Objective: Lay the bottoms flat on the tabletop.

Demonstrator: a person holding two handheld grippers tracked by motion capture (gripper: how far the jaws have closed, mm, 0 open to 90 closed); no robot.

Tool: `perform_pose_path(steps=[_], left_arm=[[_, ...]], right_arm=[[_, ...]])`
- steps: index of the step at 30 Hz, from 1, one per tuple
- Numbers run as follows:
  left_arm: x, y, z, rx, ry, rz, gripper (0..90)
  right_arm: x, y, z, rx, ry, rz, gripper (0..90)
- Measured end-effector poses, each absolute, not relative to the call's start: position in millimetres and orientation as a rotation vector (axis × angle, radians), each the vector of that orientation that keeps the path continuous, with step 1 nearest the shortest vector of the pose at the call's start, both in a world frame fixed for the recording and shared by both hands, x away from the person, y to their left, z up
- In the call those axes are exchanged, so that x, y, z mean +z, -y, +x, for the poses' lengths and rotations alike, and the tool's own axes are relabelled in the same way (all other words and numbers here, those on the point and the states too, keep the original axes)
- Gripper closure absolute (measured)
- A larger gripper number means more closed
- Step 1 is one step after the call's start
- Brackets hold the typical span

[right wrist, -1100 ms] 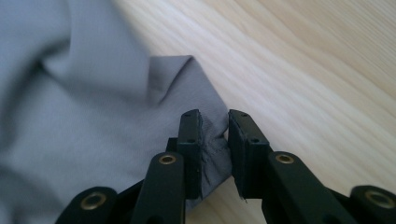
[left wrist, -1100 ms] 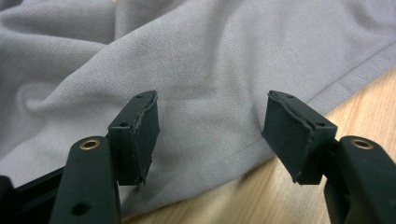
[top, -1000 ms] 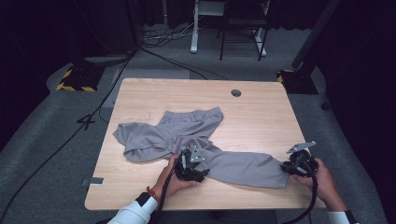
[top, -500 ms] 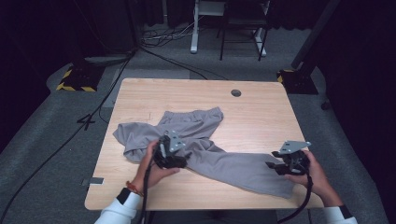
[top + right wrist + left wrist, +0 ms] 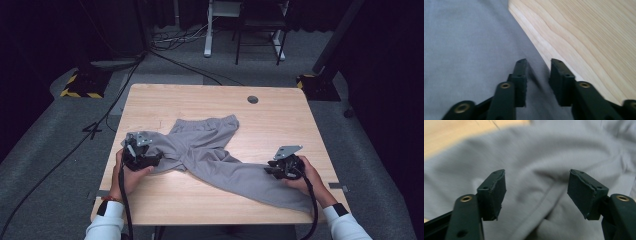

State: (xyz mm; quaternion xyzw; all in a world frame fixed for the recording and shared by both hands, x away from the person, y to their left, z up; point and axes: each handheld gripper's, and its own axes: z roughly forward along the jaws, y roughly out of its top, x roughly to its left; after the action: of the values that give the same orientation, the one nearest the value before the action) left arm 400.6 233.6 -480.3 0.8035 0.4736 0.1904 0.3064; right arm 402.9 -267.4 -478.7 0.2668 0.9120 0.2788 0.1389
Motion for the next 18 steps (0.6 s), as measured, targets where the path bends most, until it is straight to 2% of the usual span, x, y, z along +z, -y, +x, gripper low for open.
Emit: perform_pose_path(steps=[1, 2, 8, 11, 15, 16, 18], left_arm=[[-486, -229, 401, 0.420, -1.255, 2.155, 31.5], [-489, -226, 401, 0.398, -1.259, 2.184, 31.2], [-494, -215, 378, 0.411, -1.221, 2.145, 31.3], [-493, -200, 361, 0.383, -1.165, 2.183, 31.4], [-491, -184, 344, 0.378, -1.129, 2.207, 34.0], [-484, -172, 334, 0.389, -1.053, 2.223, 34.3], [-478, -166, 330, 0.407, -1.014, 2.221, 31.8]], right_arm=[[-479, 271, 402, 0.797, -2.628, 0.788, 71.3], [-479, 274, 400, 0.795, -2.624, 0.806, 73.1], [-477, 312, 394, 0.723, -2.557, 0.946, 76.1], [-475, 335, 391, 0.681, -2.528, 1.060, 75.9], [-470, 352, 390, 0.531, -2.468, 1.120, 69.7], [-469, 352, 389, 0.519, -2.449, 1.101, 68.8], [-463, 351, 390, 0.599, -2.416, 1.102, 64.4]])
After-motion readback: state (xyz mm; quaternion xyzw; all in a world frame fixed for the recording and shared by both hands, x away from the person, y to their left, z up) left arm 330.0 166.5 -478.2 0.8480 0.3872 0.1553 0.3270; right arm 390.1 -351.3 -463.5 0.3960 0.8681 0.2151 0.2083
